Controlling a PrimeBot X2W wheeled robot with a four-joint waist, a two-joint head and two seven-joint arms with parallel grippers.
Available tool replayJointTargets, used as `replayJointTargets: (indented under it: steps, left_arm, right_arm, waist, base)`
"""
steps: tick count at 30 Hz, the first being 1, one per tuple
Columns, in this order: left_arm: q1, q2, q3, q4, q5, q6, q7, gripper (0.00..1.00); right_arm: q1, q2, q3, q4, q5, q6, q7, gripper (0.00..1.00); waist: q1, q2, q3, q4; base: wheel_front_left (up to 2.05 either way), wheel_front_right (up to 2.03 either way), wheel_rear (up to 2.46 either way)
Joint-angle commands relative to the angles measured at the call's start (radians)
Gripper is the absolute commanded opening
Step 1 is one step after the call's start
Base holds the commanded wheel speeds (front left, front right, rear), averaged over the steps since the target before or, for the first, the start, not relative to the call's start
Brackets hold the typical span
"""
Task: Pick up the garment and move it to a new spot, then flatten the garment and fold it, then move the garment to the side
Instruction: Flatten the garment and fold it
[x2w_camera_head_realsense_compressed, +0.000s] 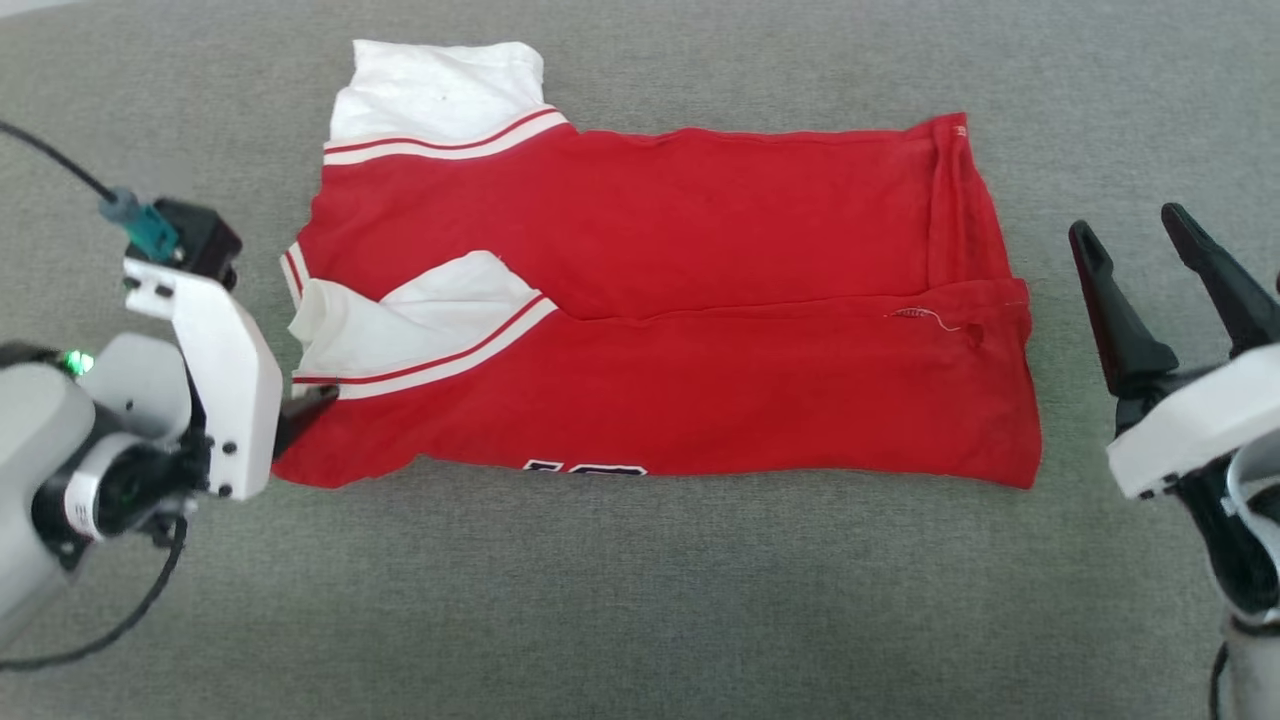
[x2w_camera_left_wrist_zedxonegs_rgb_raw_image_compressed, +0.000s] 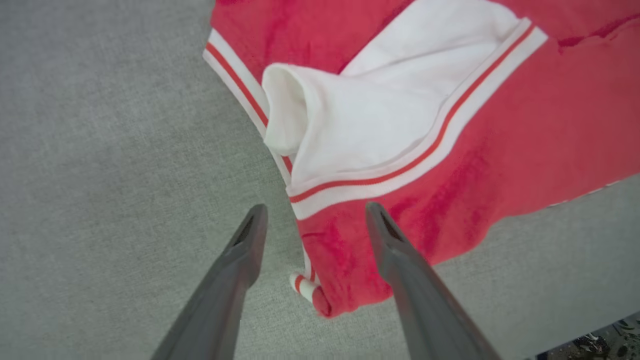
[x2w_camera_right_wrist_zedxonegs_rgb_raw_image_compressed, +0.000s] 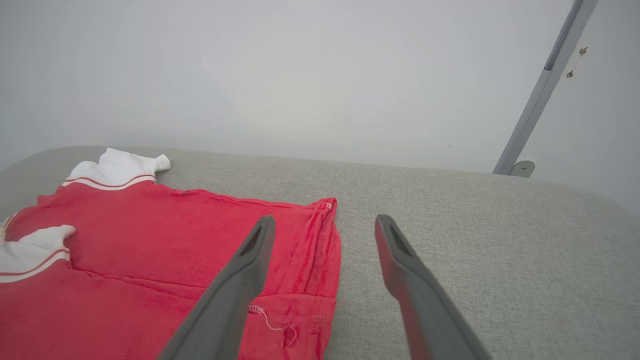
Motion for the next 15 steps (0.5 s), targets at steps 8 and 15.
replayJointTargets:
  steps: [8,15]
  left_arm:
    - [0.102,0.027,0.006,-0.003,-0.076,0.086,-0.015,1.0]
    - [0.157,-0.026,-0.01,0.101,-0.126,0.048,-0.007,0.0]
  right_arm:
    - [0.119,0.147,-0.058,-0.084,-0.065,0.0,0.007,1.0]
    - [0.179,0.161,-0.027,-0.056,-0.042,0.0,0.135,1.0]
  waist:
    - [0.0,0.0001,0.01,-0.052]
    - [0.0,0.0001,0.014,-0.068]
  base:
    - [0.0,0.0,0.0]
    - [0.0,0.0,0.0]
